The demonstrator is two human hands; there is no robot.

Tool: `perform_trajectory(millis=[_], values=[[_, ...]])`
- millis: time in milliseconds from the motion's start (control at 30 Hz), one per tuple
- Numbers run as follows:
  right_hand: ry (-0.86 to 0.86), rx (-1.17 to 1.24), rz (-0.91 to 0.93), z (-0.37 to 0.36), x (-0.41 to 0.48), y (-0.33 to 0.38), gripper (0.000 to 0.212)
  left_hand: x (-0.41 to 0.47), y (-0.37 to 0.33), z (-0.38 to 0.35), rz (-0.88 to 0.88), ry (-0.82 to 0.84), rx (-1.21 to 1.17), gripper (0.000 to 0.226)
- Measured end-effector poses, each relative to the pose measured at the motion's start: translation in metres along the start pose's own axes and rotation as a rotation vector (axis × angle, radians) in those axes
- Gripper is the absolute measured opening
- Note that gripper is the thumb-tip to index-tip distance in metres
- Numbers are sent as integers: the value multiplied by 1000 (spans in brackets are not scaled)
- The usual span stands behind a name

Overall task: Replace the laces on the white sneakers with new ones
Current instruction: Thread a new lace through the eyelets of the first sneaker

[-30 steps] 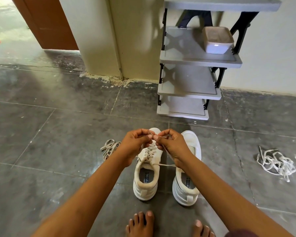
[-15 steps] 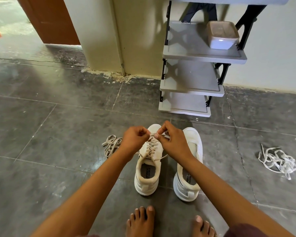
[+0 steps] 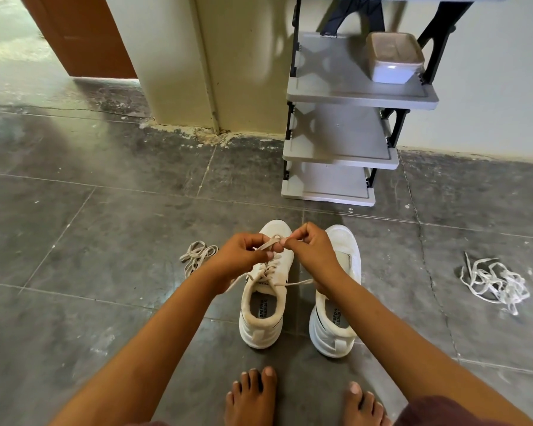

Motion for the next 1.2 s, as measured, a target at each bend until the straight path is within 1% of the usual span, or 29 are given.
perform_trajectory(millis=[67, 133, 200, 267, 333, 400, 467, 600, 667, 767, 867, 933, 1033, 1200], values=[[18, -1, -7, 0, 0, -1, 18, 1, -2, 4, -37, -80, -19, 16], [37, 5, -35, 1, 0, -4, 15, 2, -4, 9, -42, -126, -75, 25], [52, 5, -52, 1, 0, -6, 12, 0, -8, 9, -57, -86, -113, 24], [62, -9, -60, 0, -1, -8, 9, -1, -11, 5, -83, -20, -123, 16], [59, -23, -70, 1, -1, -9, 7, -1, -10, 3, -70, 14, -132, 22], [60, -5, -88, 3, -1, -9, 7, 0, -9, 6, -63, -1, -106, 32], [66, 37, -117, 5, -2, -10, 8, 2, -8, 10, -92, -56, -80, 32], [84, 88, -155, 6, -3, -10, 4, 4, -4, 19, -163, -241, -35, 19], [81, 85, -161, 5, -4, -10, 6, 6, -2, 20, -170, -275, -27, 14], [82, 110, -186, 5, -4, -12, 8, 7, -1, 18, -151, -247, -75, 15], [70, 109, -201, 7, -3, -15, 10, 6, -2, 13, -147, -162, -80, 29], [66, 97, -208, 7, -3, -17, 11, 5, -2, 13, -145, -162, -58, 33], [88, 76, -202, 4, -5, -17, 10, 7, -1, 14, -136, -207, -56, 29], [102, 50, -183, 2, -5, -15, 9, 8, 3, 18, -130, -281, -41, 11]])
Point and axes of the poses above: each hand's wrist, its own x-axis towards the middle knuckle, its own z-axis out of the back of the hand, y = z × x, the point moved 6 cm from there along x, towards the middle knuckle, and after that the axes turned 13 degrees about -y, right-handed, at the moved point
